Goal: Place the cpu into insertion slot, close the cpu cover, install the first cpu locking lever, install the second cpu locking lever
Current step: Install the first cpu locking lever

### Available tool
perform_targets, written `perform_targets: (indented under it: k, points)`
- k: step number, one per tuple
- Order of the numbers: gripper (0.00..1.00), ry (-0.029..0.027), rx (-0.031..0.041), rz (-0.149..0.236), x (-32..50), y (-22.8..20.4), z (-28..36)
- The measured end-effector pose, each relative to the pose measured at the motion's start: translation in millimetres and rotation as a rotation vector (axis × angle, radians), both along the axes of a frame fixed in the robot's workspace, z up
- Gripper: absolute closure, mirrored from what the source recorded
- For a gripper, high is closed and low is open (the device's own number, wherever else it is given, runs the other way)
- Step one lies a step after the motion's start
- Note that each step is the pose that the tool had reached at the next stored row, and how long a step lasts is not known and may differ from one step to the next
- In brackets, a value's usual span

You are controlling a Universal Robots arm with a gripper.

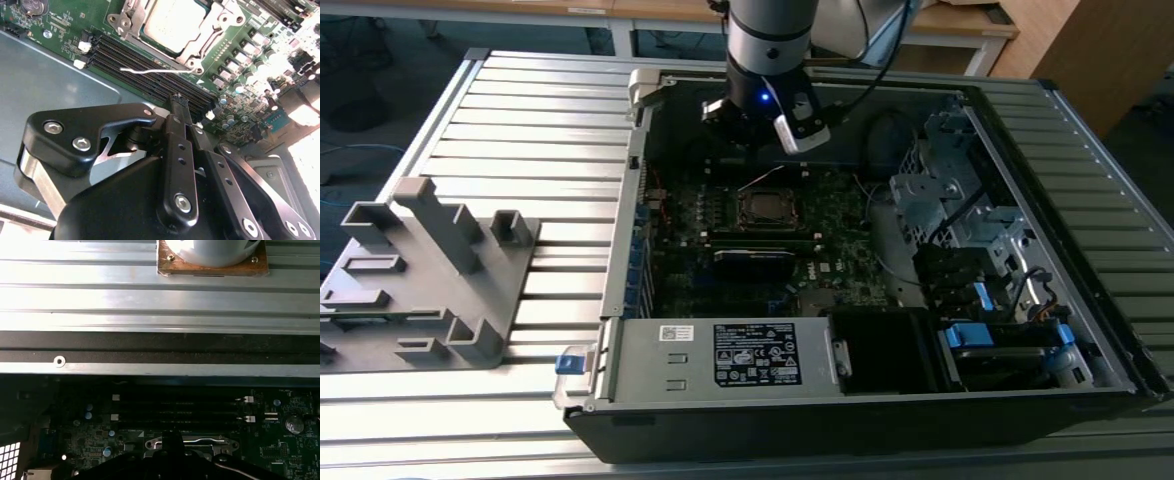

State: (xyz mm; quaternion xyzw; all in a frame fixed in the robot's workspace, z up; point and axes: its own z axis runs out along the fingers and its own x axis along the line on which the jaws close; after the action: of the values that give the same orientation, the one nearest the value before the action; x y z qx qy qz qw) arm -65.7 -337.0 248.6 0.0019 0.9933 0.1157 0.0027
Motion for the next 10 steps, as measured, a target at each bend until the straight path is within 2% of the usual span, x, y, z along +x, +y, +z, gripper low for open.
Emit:
perform_targets:
  k: [3, 8, 9, 10]
  points:
    - [0.89, 0.0000, -0.0029, 0.000, 0.6, 0.1, 0.0]
    - [0.89, 0.0001, -0.0032, 0.000, 0.8, 0.1, 0.0]
    - [0.89, 0.0000, -0.0045, 0.000, 0.8, 0.2, 0.0]
    - [0.89, 0.0001, -0.0089, 0.000, 0.9, 0.2, 0.0]
